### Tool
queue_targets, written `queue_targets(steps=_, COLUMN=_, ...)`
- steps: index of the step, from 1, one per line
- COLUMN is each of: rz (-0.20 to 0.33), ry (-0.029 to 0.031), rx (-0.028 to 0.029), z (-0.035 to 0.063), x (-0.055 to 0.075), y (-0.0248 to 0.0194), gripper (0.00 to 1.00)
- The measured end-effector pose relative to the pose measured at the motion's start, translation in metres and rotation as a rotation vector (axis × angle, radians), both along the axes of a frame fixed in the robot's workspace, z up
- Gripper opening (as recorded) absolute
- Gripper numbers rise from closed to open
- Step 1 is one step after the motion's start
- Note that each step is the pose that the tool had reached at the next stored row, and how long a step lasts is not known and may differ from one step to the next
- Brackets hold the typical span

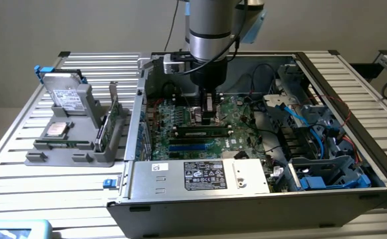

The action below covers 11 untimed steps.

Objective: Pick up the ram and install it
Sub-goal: 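Press down the ram until it locks into place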

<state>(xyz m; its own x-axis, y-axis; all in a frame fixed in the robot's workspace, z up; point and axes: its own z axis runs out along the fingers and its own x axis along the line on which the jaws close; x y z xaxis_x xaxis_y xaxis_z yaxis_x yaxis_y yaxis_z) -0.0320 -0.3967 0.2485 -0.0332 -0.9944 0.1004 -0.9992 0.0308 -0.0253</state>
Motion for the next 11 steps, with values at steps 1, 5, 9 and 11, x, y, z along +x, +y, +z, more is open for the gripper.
queue_targets(steps=1, rz=0.0, ry=0.0, rx=0.0, z=0.0, x=0.0, y=0.0, gripper=0.11)
queue_targets(steps=5, rz=0.0, ry=-0.0001, rx=0.0001, z=0.0, x=0.0, y=0.0, gripper=0.11)
queue_targets(steps=9, rz=0.0, ry=0.0, rx=0.0, z=0.0, x=0.0, y=0.0, gripper=0.11)
queue_targets(steps=11, rz=0.0, ry=0.0, rx=0.0, z=0.0, x=0.0, y=0.0, gripper=0.11)
